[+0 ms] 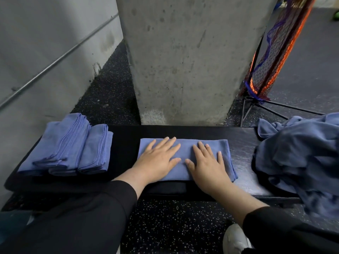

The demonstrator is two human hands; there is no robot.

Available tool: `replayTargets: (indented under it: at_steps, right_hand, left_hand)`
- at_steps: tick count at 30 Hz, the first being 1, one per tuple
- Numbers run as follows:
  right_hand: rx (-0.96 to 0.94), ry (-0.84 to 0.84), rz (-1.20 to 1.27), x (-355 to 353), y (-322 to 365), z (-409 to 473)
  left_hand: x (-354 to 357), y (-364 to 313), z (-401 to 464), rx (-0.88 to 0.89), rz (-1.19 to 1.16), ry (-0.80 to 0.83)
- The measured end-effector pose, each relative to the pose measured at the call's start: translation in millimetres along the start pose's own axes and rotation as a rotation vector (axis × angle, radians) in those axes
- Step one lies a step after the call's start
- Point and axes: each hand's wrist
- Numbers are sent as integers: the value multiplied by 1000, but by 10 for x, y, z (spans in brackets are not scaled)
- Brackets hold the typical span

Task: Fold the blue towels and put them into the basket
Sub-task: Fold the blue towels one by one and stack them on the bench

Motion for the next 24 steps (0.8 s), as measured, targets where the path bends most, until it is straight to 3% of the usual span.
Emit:
replayTargets:
  at_steps: [4, 13, 17, 21, 24]
  right_hand:
    - [-69, -39, -110, 94, -215, -48]
    - [-15, -46, -4, -89, -519, 0]
    - [-118, -310, -74, -253, -358, -180]
    - [-15, -35, -44, -278, -22, -398]
    - [15, -62, -72, -230, 14, -402]
  left_hand:
    - [22, 57, -36, -15, 2, 27]
    - [14, 152, 2, -102, -22, 16]
    - [-58, 162, 16, -161, -19, -2]
    - [-118, 143, 24, -188, 10, -77]
    - [-148, 168, -15, -210, 6, -101]
Point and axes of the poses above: each hand's wrist, its own z-axis towards the middle knuckle, its own x-axis out of the palm, y = z × x
